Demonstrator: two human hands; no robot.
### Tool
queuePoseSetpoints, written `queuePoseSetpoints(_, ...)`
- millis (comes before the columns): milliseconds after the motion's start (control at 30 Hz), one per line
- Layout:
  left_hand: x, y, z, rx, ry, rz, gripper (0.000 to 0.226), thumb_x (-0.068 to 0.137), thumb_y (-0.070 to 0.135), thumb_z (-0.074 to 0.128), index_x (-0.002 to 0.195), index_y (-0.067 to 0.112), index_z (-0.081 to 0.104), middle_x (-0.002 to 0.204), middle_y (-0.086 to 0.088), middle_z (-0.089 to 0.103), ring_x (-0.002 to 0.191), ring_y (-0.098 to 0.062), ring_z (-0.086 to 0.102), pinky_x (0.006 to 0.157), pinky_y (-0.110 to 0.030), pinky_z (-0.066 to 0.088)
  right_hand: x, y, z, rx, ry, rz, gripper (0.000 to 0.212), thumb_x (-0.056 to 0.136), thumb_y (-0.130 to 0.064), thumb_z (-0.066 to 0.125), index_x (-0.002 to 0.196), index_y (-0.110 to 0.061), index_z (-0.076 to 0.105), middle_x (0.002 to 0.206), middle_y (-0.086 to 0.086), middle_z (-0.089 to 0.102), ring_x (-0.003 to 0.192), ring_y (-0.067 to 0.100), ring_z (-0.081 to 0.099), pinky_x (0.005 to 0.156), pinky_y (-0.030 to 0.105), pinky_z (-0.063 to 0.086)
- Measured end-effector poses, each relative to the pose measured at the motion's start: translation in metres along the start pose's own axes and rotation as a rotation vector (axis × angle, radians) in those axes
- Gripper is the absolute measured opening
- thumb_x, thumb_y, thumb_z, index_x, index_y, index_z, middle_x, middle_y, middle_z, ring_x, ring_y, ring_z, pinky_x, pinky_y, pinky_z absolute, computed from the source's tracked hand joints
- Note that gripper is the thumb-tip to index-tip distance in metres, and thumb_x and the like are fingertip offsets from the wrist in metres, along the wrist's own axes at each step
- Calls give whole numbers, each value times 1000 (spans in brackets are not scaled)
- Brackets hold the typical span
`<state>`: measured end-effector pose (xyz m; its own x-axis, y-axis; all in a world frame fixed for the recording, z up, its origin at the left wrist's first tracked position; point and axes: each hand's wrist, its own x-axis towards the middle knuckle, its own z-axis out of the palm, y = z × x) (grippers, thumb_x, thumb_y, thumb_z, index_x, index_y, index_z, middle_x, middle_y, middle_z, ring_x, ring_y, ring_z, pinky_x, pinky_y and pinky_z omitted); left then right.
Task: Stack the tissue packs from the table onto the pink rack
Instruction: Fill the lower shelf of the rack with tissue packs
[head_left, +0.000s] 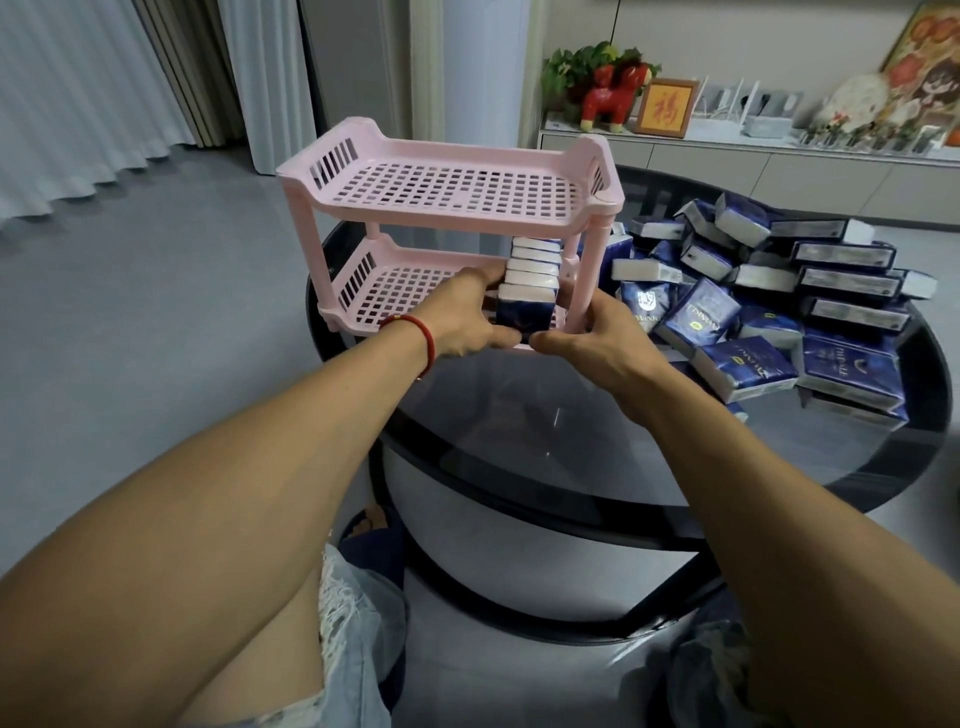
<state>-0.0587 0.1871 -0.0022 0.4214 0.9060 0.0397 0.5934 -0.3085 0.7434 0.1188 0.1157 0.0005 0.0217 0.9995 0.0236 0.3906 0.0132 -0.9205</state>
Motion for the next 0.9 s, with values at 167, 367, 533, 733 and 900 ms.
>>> queuePoseSetpoints(167, 1, -1, -3, 19, -5, 14, 86, 73, 17, 87, 149, 24, 47, 137, 1, 64, 126, -20, 60, 111, -43, 49, -1, 0, -1, 39, 7, 9, 48, 84, -5, 77, 118, -33, 56, 100, -21, 67, 88, -4, 66, 74, 13, 48)
queuePoseSetpoints(367, -9, 6, -6, -14, -35, -48, 90, 76, 9, 87, 152, 21, 41, 142, 0, 59, 128, -21, 59, 113, -39, 46, -26, -7, -8, -71, 125, -52, 60, 81, -5, 75, 136, -24, 56, 117, -15, 67, 105, 3, 64, 98, 30, 51)
queuePoseSetpoints(533, -35, 22, -14, 347, 72, -68, 65, 83, 21, 79, 140, 19, 49, 124, 0, 61, 111, -19, 59, 94, -27, 44, -65, -3, -35, -570, 303, -166, 53, 87, -11, 68, 138, -20, 59, 134, -3, 62, 122, 18, 54, 101, 33, 47)
queuePoseSetpoints(733, -93, 63, -3, 349, 398, 63, 43, 88, 8, 67, 130, 13, 62, 120, -7, 66, 109, -23, 60, 93, -25, 39, -87, 29, -90, -902, 367, 82, 52, 97, -39, 60, 146, -24, 51, 150, 4, 51, 138, 32, 39, 107, 52, 41)
queuePoseSetpoints(900, -95, 82, 44, 191, 205, 190, 36, 87, 7, 69, 122, 17, 70, 118, -1, 68, 108, -13, 61, 104, -29, 49, -92, 35, -99, -864, 338, -47, 40, 96, -20, 64, 135, -13, 62, 127, 12, 69, 116, 37, 60, 94, 44, 47)
